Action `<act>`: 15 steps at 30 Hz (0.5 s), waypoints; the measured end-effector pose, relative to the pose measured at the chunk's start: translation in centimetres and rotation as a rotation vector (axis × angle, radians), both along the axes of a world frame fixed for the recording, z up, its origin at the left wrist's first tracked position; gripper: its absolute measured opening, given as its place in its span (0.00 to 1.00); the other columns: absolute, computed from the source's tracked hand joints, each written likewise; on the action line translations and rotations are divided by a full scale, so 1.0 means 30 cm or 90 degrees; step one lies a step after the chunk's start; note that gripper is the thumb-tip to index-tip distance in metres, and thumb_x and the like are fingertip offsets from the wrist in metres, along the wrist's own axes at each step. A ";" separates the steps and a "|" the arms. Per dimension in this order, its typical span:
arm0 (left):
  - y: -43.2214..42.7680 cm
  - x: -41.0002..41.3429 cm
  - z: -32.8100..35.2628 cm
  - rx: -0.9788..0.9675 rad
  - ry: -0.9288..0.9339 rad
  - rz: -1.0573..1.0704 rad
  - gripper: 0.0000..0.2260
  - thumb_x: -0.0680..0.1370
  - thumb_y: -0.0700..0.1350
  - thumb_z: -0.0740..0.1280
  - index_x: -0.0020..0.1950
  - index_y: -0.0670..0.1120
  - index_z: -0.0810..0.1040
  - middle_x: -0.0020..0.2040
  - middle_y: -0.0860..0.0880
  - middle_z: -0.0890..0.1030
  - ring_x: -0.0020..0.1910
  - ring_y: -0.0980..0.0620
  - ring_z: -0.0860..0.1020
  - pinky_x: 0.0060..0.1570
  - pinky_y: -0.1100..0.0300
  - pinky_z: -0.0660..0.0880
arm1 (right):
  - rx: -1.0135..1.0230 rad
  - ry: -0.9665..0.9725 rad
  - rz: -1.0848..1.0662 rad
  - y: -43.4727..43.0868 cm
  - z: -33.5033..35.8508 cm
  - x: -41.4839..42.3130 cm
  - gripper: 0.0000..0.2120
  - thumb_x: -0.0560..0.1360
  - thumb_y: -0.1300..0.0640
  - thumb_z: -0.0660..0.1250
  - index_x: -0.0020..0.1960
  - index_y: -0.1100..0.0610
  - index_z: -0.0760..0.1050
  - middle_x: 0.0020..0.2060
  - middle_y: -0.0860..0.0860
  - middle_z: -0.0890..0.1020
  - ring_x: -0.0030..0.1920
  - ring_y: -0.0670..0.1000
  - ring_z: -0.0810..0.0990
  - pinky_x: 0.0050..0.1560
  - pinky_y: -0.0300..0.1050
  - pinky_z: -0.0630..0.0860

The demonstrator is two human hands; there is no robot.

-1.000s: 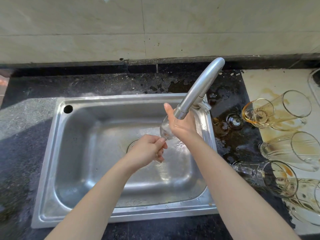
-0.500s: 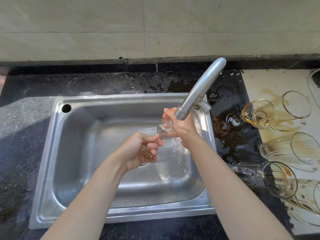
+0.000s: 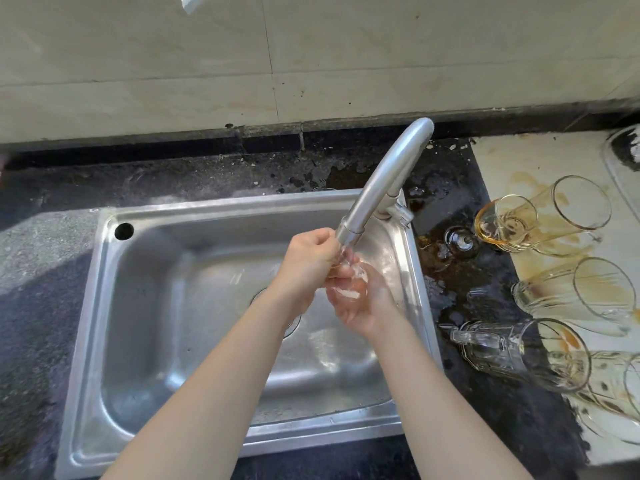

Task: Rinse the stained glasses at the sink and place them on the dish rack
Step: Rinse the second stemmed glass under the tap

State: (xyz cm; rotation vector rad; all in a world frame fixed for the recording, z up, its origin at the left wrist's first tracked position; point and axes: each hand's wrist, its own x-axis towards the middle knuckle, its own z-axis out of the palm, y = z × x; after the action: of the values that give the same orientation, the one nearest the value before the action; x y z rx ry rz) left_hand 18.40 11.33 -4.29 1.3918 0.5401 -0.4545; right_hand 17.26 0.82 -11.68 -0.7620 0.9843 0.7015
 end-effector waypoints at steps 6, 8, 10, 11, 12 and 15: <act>-0.046 0.016 0.000 0.093 -0.119 0.005 0.19 0.75 0.50 0.70 0.26 0.48 0.71 0.25 0.50 0.71 0.23 0.52 0.68 0.25 0.63 0.71 | -0.021 0.026 0.016 -0.035 -0.022 -0.014 0.17 0.76 0.45 0.56 0.44 0.58 0.73 0.26 0.57 0.79 0.18 0.49 0.72 0.16 0.31 0.60; -0.057 0.014 -0.032 0.250 -0.223 -0.022 0.20 0.73 0.58 0.69 0.26 0.50 0.71 0.24 0.53 0.71 0.25 0.51 0.69 0.29 0.60 0.72 | -0.013 0.017 -0.002 -0.038 -0.016 -0.015 0.17 0.77 0.47 0.55 0.41 0.59 0.73 0.24 0.56 0.77 0.17 0.48 0.69 0.15 0.30 0.59; -0.072 0.001 -0.050 0.403 -0.263 -0.062 0.18 0.73 0.63 0.60 0.35 0.50 0.74 0.27 0.54 0.70 0.27 0.57 0.68 0.32 0.66 0.67 | -0.009 0.001 -0.020 -0.035 0.009 -0.009 0.17 0.78 0.50 0.55 0.37 0.58 0.71 0.19 0.53 0.74 0.15 0.47 0.67 0.16 0.30 0.57; -0.080 -0.007 -0.052 0.470 -0.264 -0.082 0.21 0.73 0.64 0.55 0.41 0.48 0.75 0.29 0.55 0.70 0.28 0.58 0.67 0.32 0.70 0.64 | -0.007 -0.008 -0.024 -0.030 0.021 -0.005 0.16 0.78 0.51 0.55 0.35 0.57 0.69 0.17 0.51 0.72 0.15 0.46 0.66 0.17 0.31 0.55; -0.084 -0.010 -0.054 0.514 -0.267 -0.082 0.23 0.72 0.64 0.52 0.44 0.47 0.75 0.30 0.56 0.69 0.29 0.59 0.67 0.32 0.70 0.62 | -0.007 -0.016 -0.021 -0.023 0.030 -0.003 0.15 0.78 0.52 0.56 0.35 0.56 0.68 0.17 0.49 0.71 0.15 0.46 0.65 0.18 0.32 0.54; -0.077 0.001 0.023 0.546 -0.232 -0.055 0.14 0.74 0.58 0.55 0.35 0.50 0.68 0.31 0.54 0.67 0.35 0.49 0.69 0.39 0.60 0.64 | -0.035 -0.020 -0.013 -0.006 0.053 -0.001 0.15 0.78 0.51 0.58 0.34 0.56 0.65 0.17 0.50 0.72 0.16 0.47 0.65 0.18 0.33 0.53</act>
State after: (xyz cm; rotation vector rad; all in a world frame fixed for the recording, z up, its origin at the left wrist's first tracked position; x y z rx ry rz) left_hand 18.44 9.01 -3.61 2.2665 0.3806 -0.0038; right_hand 17.23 0.65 -10.09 -0.8074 0.9855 0.6452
